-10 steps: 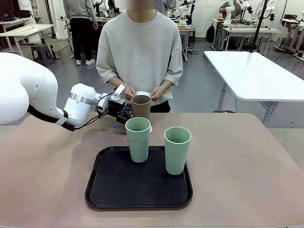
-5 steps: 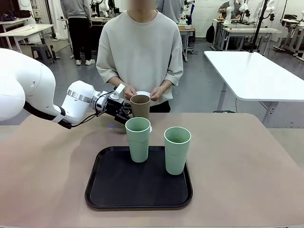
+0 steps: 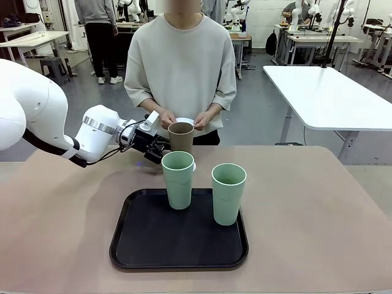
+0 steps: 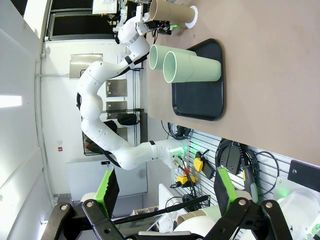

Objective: Place coasters on the table and set cups on them.
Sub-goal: Pick up one Reusable plastic cup and place it on a coaster set by the human.

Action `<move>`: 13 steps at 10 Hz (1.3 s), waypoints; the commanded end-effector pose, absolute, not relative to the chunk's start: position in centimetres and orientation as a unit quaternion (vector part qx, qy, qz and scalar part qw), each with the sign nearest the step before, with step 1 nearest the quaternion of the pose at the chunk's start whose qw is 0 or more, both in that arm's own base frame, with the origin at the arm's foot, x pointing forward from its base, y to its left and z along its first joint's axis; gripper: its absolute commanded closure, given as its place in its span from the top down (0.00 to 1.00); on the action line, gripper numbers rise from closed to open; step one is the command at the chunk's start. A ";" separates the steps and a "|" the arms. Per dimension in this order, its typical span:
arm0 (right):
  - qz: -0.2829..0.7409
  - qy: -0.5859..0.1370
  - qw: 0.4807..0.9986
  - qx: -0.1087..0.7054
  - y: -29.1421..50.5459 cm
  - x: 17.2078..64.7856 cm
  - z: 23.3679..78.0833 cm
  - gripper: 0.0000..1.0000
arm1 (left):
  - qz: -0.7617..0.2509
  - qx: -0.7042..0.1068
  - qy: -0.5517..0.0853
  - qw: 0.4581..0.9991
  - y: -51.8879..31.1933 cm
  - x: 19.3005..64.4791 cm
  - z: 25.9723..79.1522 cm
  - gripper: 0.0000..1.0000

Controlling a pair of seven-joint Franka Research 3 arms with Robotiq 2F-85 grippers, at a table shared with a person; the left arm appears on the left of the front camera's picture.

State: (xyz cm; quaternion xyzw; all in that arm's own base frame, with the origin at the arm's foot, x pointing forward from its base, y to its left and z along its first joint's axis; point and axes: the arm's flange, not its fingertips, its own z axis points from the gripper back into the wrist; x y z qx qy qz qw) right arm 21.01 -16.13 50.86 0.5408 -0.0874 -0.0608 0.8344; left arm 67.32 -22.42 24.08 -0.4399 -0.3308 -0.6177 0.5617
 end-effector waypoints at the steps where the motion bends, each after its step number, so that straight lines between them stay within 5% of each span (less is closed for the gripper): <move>1: -0.060 -0.091 0.828 0.551 -16.1 21.2 51.0 1.00 | -0.619 -0.416 -0.309 0.590 -21.4 65.9 25.6 1.00; 6: -0.060 -0.091 0.828 0.551 -16.1 21.2 51.0 1.00 | -0.617 -0.338 -0.266 0.659 -17.2 59.0 30.3 1.00; 13: -0.060 -0.091 0.828 0.551 -16.1 21.2 51.0 1.00 | -0.534 -0.123 -0.188 0.815 -13.8 47.2 42.9 1.00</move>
